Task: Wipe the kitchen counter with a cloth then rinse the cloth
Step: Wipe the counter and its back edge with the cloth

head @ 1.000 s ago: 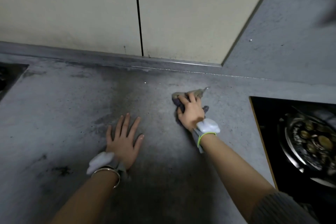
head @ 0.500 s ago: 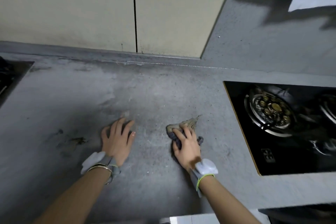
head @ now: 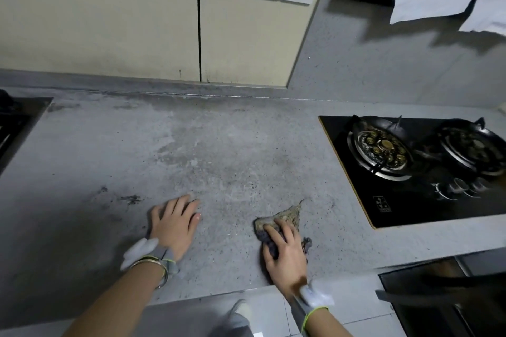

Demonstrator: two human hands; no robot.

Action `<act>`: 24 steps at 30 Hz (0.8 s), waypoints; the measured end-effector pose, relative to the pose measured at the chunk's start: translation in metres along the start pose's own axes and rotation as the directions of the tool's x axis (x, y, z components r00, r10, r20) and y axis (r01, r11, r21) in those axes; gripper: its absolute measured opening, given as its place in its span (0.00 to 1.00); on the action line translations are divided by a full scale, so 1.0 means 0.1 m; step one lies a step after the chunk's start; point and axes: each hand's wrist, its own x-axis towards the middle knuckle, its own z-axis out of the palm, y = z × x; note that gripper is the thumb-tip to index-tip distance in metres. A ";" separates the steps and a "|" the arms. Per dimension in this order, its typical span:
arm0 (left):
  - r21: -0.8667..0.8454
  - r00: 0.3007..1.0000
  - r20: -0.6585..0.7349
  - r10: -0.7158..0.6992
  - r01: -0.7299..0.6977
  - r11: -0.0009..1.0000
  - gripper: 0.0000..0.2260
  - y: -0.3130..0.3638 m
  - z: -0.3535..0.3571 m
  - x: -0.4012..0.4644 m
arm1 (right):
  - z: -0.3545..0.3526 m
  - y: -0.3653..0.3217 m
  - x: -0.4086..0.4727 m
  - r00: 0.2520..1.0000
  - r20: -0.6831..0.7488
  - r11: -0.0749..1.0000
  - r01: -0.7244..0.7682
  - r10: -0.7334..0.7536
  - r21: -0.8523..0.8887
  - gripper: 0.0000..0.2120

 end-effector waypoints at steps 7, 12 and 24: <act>-0.066 0.994 -0.109 -0.016 0.009 0.998 0.29 0.02 -0.02 0.47 | 0.20 -0.05 0.53 0.999 -0.041 0.999 0.002 -0.003 -0.035 0.18; -0.102 0.994 -0.108 -0.036 0.025 0.994 0.28 -0.02 -0.08 0.94 | 0.42 -0.16 1.28 0.997 -0.024 0.998 -0.068 0.068 0.001 0.18; 0.053 0.993 0.030 -0.111 0.109 0.993 0.25 -0.33 -0.02 2.27 | 0.77 -0.24 2.82 0.998 -0.006 0.998 -0.055 0.055 -0.016 0.19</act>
